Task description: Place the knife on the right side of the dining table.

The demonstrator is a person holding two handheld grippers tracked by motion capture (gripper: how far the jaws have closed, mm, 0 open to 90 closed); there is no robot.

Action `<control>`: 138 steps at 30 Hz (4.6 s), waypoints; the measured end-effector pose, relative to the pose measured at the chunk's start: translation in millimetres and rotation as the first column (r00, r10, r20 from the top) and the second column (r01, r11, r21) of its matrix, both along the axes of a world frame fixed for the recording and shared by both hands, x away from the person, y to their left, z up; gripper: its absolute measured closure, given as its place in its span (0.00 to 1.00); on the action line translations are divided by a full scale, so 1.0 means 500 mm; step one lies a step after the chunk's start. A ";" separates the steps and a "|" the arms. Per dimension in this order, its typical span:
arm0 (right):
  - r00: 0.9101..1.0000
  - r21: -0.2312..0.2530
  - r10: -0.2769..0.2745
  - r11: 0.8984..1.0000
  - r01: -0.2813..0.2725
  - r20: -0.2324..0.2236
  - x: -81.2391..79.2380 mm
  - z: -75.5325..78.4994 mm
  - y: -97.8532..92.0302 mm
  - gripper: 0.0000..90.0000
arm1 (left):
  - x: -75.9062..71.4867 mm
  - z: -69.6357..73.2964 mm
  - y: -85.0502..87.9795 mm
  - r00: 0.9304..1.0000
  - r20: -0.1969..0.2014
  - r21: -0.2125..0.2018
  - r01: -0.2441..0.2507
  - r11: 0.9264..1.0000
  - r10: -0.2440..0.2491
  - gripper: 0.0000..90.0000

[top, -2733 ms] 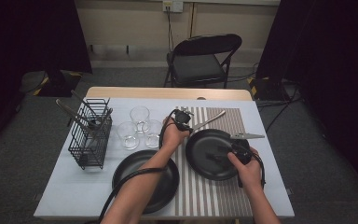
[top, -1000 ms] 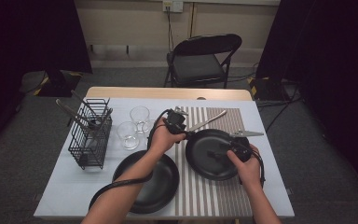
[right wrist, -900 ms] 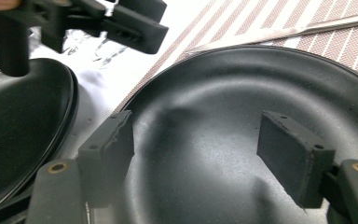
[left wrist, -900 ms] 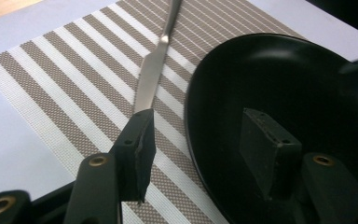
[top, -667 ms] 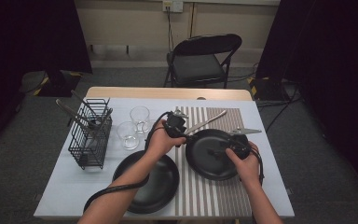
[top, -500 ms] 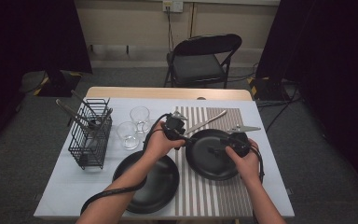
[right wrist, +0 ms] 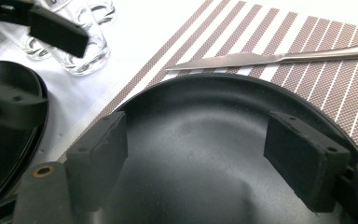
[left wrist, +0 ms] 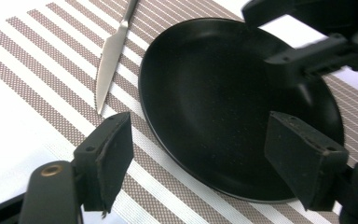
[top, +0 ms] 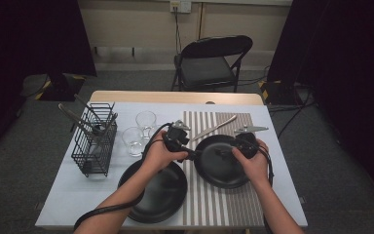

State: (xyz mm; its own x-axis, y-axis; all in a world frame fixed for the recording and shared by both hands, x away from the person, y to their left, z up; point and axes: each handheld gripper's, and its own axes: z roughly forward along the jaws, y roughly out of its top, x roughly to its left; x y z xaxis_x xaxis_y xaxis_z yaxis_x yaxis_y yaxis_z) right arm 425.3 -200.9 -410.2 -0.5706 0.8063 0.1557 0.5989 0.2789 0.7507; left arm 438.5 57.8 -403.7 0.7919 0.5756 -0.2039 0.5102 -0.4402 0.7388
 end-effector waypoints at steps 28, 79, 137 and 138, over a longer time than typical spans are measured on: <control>1.000 -0.030 -0.016 0.999 0.016 -0.011 0.057 -0.001 0.010 0.19 | -0.069 -0.009 0.057 0.996 -0.029 0.006 0.084 0.996 -0.084 0.20; 0.996 -0.059 -0.082 0.995 0.080 -0.028 0.193 -0.009 -0.003 0.21 | -0.124 -0.046 0.154 0.995 -0.069 0.040 0.072 0.997 -0.070 0.21; 0.991 -0.162 -0.092 0.984 0.076 -0.096 0.346 -0.068 0.014 0.63 | -0.133 -0.050 0.187 0.995 -0.090 0.034 0.041 0.999 -0.038 0.21; 0.991 -0.168 -0.091 0.983 0.075 -0.095 0.347 -0.069 0.016 0.63 | -0.133 -0.050 0.187 0.995 -0.090 0.033 0.041 0.999 -0.038 0.21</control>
